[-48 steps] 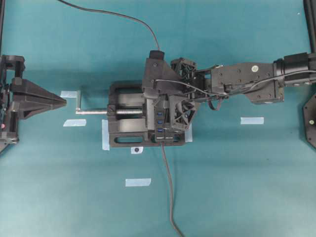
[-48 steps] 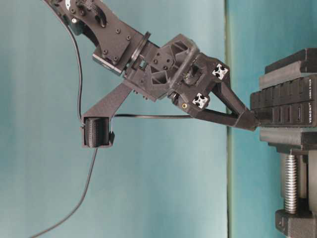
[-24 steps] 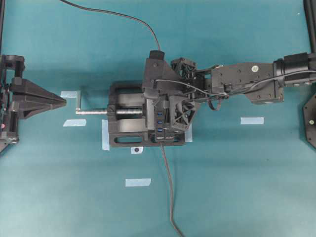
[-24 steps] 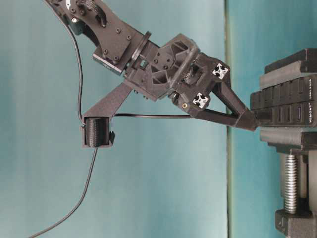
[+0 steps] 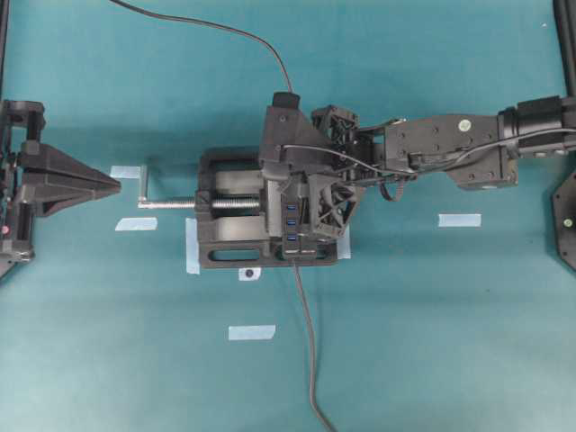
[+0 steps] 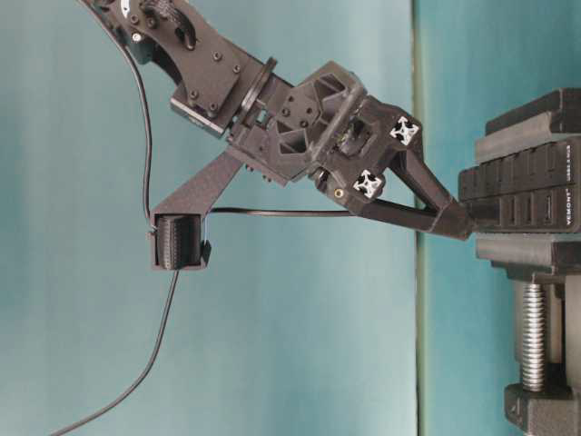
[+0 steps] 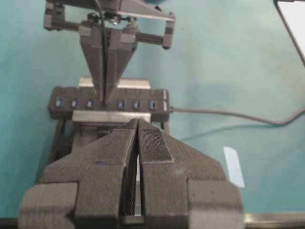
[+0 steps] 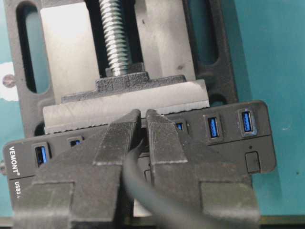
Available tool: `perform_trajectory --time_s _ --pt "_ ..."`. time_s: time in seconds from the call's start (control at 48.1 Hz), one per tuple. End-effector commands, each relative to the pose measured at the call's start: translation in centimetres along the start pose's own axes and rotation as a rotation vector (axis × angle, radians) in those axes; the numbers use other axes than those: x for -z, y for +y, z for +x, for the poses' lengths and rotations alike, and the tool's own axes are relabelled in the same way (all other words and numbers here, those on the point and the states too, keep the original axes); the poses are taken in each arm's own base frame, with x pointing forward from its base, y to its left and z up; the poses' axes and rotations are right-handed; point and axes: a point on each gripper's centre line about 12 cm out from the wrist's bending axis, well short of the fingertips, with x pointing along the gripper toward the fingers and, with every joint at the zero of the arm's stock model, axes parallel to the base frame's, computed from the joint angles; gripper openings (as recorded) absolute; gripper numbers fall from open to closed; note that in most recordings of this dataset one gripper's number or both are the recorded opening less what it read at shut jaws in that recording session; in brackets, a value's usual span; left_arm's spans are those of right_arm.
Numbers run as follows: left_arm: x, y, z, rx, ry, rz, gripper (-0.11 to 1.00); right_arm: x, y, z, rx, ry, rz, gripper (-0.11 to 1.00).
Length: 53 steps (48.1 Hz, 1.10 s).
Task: Insert the USB into the center port of the fixed hub
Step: 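Lower the plug into the center port with the right gripper, then press the plug fully in and open the right gripper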
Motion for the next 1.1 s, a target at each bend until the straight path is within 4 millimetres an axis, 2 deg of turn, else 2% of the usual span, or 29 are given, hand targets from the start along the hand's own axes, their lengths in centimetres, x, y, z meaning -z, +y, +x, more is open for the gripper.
perform_trajectory --time_s 0.0,0.229,0.353,0.457,0.623,0.707,1.081 --pt "-0.4 0.0 0.1 -0.003 -0.011 -0.001 0.00 0.6 0.0 0.3 0.001 0.025 0.013 0.08" --pt "-0.4 0.0 0.0 -0.001 -0.011 -0.002 0.00 0.1 -0.1 0.2 0.002 0.009 0.017 0.10" --pt "-0.5 0.0 0.0 -0.001 -0.012 -0.002 0.00 -0.3 -0.4 0.0 0.004 -0.001 0.023 0.19" --pt "-0.4 0.0 0.1 -0.001 -0.011 -0.002 0.00 -0.6 -0.5 -0.2 0.005 -0.010 0.026 0.34" --pt "-0.5 0.0 0.0 -0.001 -0.014 -0.002 0.00 -1.0 -0.7 -0.4 0.009 -0.012 0.029 0.74" --pt "-0.5 0.0 0.0 -0.001 -0.015 -0.002 0.00 -1.0 -0.7 -0.5 0.012 -0.003 0.027 0.84" --pt "-0.5 0.0 0.0 -0.001 -0.017 -0.003 0.00 -1.4 -0.5 -0.8 0.011 -0.005 0.021 0.83"
